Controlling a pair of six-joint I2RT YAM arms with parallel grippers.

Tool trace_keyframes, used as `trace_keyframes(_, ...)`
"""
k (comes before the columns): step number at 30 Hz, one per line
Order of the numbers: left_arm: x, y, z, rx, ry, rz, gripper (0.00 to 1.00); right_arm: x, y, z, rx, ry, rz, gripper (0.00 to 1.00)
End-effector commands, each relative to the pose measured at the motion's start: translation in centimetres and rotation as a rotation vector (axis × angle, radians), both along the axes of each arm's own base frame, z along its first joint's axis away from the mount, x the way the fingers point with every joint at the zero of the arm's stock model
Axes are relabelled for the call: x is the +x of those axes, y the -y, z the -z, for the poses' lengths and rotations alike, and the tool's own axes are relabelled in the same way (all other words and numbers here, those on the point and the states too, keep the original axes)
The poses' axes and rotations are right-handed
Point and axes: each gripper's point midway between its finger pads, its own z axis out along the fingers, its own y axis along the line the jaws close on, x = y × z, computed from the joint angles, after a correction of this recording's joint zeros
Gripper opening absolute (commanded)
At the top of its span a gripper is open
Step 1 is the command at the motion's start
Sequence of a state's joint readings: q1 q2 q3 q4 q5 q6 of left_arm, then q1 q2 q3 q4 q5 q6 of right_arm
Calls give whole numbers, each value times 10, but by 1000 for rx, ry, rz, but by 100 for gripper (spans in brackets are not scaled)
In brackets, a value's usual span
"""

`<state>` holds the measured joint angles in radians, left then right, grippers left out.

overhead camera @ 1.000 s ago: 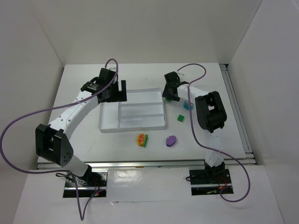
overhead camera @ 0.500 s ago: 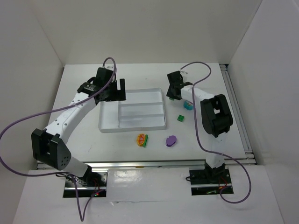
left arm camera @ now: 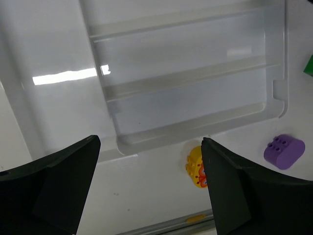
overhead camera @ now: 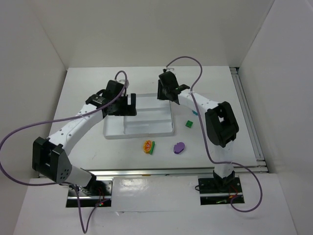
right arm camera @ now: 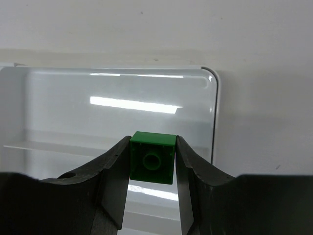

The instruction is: Sort the legos into containers by color

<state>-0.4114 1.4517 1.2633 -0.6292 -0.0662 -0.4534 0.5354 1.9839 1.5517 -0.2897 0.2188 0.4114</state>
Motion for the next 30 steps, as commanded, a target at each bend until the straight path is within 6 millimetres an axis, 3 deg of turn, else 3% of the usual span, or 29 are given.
trace_keyframes(1,-26,17,-8,-61,1,39,97,17,-15,-14,30,52,-42,41)
trace_keyframes(3,-36,18,7,-53,-26,32,97,23,-19,-13,35,61,-42,45)
trace_keyframes(4,-39,21,6,-66,-20,33,97,26,-23,-15,45,64,-51,56)
trace_keyframes(8,-41,22,9,-68,-29,15,97,37,-24,-19,29,58,-23,76)
trace_keyframes(9,-40,20,9,-58,-24,6,97,38,-22,-19,17,63,-22,77)
trace_keyframes(10,-37,21,5,-64,-13,7,97,39,-20,-34,21,90,-9,77)
trace_keyframes(13,-32,21,-5,-63,16,6,97,33,1,-52,-8,141,58,73)
trace_keyframes(14,-30,22,-9,-67,25,7,97,32,30,-64,-30,163,126,72)
trace_keyframes(16,-28,21,-10,-53,28,7,97,26,65,-70,-60,167,212,72)
trace_keyframes(17,-25,20,-14,-52,40,1,97,11,88,-66,-91,142,256,72)
trace_keyframes(18,-25,20,-11,-41,34,9,97,9,123,-64,-122,133,346,72)
trace_keyframes(20,-25,20,-11,-41,34,9,97,-14,165,-45,-138,58,447,72)
trace_keyframes(22,-25,24,-1,-28,10,18,100,-24,202,-30,-108,9,518,74)
trace_keyframes(23,-26,27,2,-23,2,27,100,-36,214,-18,-101,-23,550,80)
trace_keyframes(25,-26,33,4,-19,-5,42,100,-43,240,-8,-75,-49,591,86)
trace_keyframes(30,-30,45,7,-14,-12,64,100,-46,246,21,-56,-147,547,94)
